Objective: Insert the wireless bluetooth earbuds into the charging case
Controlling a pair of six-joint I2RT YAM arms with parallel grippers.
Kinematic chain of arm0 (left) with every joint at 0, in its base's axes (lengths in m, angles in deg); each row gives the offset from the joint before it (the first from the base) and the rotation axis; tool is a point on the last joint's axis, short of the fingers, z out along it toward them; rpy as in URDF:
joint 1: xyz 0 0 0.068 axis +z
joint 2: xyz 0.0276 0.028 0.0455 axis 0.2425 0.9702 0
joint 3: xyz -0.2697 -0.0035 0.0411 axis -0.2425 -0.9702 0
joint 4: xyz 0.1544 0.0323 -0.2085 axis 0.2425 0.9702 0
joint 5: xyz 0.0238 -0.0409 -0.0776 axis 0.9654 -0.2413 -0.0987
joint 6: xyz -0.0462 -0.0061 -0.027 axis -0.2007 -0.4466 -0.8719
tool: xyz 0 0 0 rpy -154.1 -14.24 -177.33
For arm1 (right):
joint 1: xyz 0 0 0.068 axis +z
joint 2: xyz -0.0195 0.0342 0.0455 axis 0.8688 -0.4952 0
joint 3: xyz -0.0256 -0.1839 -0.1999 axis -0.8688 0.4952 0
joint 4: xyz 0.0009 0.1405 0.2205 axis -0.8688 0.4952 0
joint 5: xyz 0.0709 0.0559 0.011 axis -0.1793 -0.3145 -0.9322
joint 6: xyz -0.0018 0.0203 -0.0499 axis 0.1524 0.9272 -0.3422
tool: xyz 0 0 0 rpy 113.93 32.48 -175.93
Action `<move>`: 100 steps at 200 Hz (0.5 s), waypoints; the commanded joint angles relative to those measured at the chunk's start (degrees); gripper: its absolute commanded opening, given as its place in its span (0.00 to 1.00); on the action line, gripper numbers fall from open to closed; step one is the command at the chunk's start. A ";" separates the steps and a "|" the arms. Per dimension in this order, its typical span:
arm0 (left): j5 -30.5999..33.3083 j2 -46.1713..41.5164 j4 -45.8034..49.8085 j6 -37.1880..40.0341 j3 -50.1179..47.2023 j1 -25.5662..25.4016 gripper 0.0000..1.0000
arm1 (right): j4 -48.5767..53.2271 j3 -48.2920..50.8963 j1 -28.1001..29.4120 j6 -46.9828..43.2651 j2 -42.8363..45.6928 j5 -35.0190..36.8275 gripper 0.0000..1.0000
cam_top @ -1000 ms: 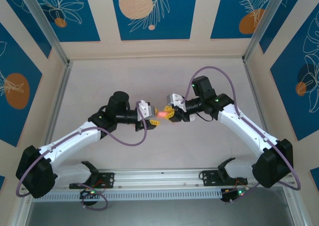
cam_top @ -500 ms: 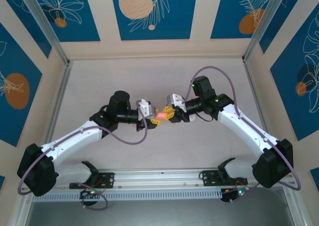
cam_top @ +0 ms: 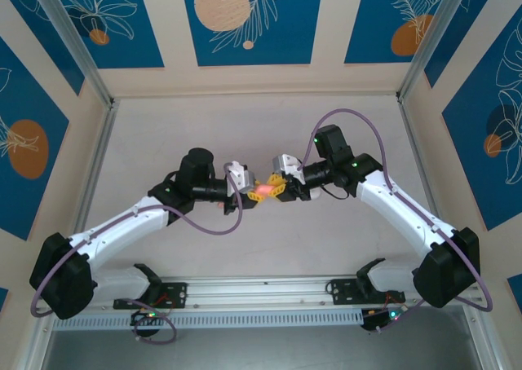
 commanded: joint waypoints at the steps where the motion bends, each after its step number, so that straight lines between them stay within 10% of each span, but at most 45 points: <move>1: -2.47 0.57 0.34 -0.31 2.13 -0.20 0.17 | 0.20 -0.07 0.61 -0.33 0.69 -1.29 0.23; 100: -2.21 -0.30 -1.90 -1.30 1.05 -0.22 0.32 | 0.73 -0.34 0.69 -0.71 0.64 -0.29 0.22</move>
